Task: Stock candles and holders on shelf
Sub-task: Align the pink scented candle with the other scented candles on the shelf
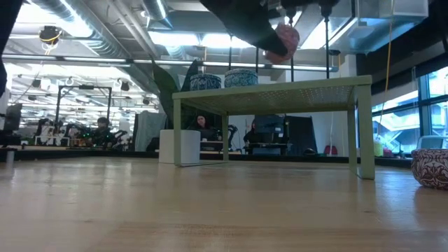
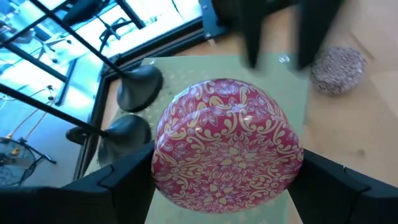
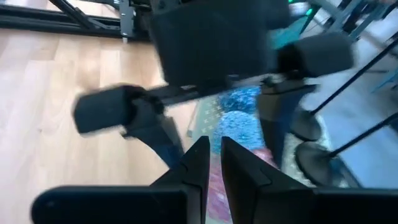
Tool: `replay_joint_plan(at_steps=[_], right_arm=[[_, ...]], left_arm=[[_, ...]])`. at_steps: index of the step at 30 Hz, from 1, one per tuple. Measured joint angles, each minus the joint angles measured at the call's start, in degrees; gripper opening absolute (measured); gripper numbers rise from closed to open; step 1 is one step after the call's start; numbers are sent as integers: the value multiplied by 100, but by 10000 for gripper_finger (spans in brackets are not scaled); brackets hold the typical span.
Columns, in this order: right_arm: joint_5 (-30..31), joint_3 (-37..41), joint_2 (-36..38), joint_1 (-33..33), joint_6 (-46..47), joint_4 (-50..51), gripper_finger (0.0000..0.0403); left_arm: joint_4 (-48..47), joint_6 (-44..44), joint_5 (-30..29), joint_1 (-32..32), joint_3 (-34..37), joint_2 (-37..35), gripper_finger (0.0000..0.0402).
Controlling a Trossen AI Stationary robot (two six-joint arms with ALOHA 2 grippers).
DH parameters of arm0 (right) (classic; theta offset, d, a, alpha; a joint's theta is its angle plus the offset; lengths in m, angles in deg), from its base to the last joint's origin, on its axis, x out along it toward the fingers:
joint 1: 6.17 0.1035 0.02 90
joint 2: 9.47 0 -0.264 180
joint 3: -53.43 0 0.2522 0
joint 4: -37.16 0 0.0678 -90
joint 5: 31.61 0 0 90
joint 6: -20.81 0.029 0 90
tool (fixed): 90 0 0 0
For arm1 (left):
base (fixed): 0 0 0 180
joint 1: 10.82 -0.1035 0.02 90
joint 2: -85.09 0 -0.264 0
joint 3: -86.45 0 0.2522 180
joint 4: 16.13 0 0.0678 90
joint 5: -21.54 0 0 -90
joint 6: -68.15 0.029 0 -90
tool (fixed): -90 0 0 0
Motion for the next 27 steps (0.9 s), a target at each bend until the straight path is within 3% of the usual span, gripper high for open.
replay_joint_plan(at_steps=[6, 27], right_arm=[[-385, 2, -207, -276, 97, -214, 44], [-598, 0, -538, -640, 520, 210, 44]], left_arm=[[26, -157, 168, -125, -4, 87, 306], [-169, -388, 440, -323, 0, 134, 306]])
